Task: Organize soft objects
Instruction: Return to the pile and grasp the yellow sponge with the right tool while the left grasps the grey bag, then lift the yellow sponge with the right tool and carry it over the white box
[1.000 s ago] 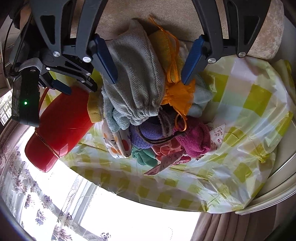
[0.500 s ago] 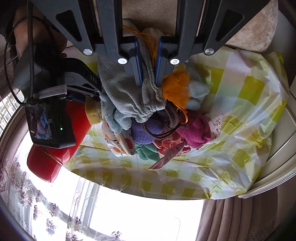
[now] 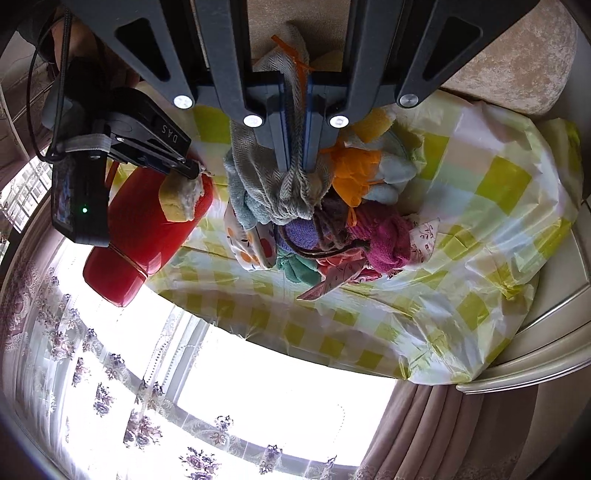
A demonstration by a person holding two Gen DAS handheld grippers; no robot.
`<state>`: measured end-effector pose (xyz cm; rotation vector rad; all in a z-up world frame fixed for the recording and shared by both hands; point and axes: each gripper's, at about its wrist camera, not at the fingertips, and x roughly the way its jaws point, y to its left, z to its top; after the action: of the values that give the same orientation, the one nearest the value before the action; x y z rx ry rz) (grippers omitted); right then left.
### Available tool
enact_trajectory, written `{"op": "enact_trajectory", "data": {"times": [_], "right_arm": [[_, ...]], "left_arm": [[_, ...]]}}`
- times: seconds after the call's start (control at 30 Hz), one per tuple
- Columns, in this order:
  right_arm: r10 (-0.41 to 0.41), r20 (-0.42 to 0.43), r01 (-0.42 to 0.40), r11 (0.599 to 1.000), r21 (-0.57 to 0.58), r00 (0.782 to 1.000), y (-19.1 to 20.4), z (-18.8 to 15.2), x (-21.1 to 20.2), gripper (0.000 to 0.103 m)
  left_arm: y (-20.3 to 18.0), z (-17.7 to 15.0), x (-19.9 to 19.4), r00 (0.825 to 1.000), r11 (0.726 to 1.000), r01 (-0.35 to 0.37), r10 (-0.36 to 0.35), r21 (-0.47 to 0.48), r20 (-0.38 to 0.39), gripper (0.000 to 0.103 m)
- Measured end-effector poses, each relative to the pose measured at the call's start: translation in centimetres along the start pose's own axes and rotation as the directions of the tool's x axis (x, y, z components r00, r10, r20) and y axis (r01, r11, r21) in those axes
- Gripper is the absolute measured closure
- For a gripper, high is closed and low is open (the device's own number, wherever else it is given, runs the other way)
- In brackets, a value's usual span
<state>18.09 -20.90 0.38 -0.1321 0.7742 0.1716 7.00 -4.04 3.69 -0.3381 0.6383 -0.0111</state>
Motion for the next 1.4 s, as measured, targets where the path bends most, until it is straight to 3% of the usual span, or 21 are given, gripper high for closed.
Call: {"op": "enact_trajectory", "data": {"times": [0.33,0.57,0.63,0.67,0.73,0.8,0.9,0.97,1.0,1.03,1.13,1.23,1.4], "right_arm": [[0.065,0.001,-0.065,0.994,0.087,0.998,-2.4,-2.2,-3.7,0.076],[0.059,-0.023,-0.055,0.988,0.142,0.998,-4.6,-3.6,-5.1,0.077],[0.057,-0.033,-0.051,0.987,0.156,0.998,-5.3,-3.9,-5.2,0.076],[0.055,-0.036,-0.048,0.986,0.159,0.998,-5.5,-3.9,-5.3,0.076],[0.051,-0.038,-0.044,0.986,0.163,0.998,-6.0,-4.2,-5.6,0.076],[0.047,-0.043,-0.040,0.986,0.163,0.998,-6.3,-4.4,-5.9,0.076],[0.046,-0.047,-0.037,0.985,0.167,0.998,-6.7,-4.8,-6.2,0.076],[0.044,-0.048,-0.035,0.985,0.170,0.998,-6.9,-5.0,-6.4,0.076],[0.042,-0.048,-0.034,0.985,0.170,0.998,-7.0,-5.1,-6.5,0.076],[0.040,-0.048,-0.032,0.985,0.171,0.998,-7.1,-5.2,-6.6,0.076],[0.038,-0.050,-0.028,0.983,0.180,0.998,-7.6,-5.4,-6.9,0.076],[0.033,-0.050,-0.023,0.980,0.195,0.998,-8.4,-5.9,-7.4,0.076],[0.018,-0.051,-0.006,0.975,0.224,0.999,-10.3,-6.8,-8.5,0.076]], "left_arm": [[0.2,-0.2,-1.3,0.999,0.999,0.023,-0.022,-0.026,0.034,0.096],[0.2,-0.5,-1.3,1.000,0.999,0.025,-0.025,-0.041,-0.004,0.096],[0.3,-0.6,-0.8,0.999,0.998,0.015,-0.017,-0.053,-0.036,0.089],[0.4,-0.6,-0.6,0.999,0.998,0.006,-0.009,-0.059,-0.051,0.077],[0.4,-0.7,-0.2,0.997,0.998,-0.009,0.004,-0.064,-0.075,0.039],[0.2,-0.7,0.3,0.994,0.998,-0.032,0.027,-0.050,-0.103,0.033],[-0.1,-1.0,1.9,0.978,0.997,-0.078,0.072,-0.024,-0.197,0.033],[-0.1,-1.1,2.3,0.973,0.995,-0.098,0.092,-0.020,-0.210,0.045],[-0.1,-1.1,2.3,0.974,0.996,-0.092,0.086,-0.020,-0.209,0.057],[-0.2,-1.2,2.1,0.976,0.997,-0.080,0.075,-0.018,-0.204,0.069],[-0.6,-1.4,1.3,0.980,0.996,-0.092,0.089,-0.008,-0.179,0.080],[-0.7,-1.5,0.0,0.986,0.996,-0.091,0.087,-0.021,-0.139,0.087],[-1.3,-1.6,-1.7,0.995,0.998,-0.056,0.054,-0.022,-0.080,0.092]]}}
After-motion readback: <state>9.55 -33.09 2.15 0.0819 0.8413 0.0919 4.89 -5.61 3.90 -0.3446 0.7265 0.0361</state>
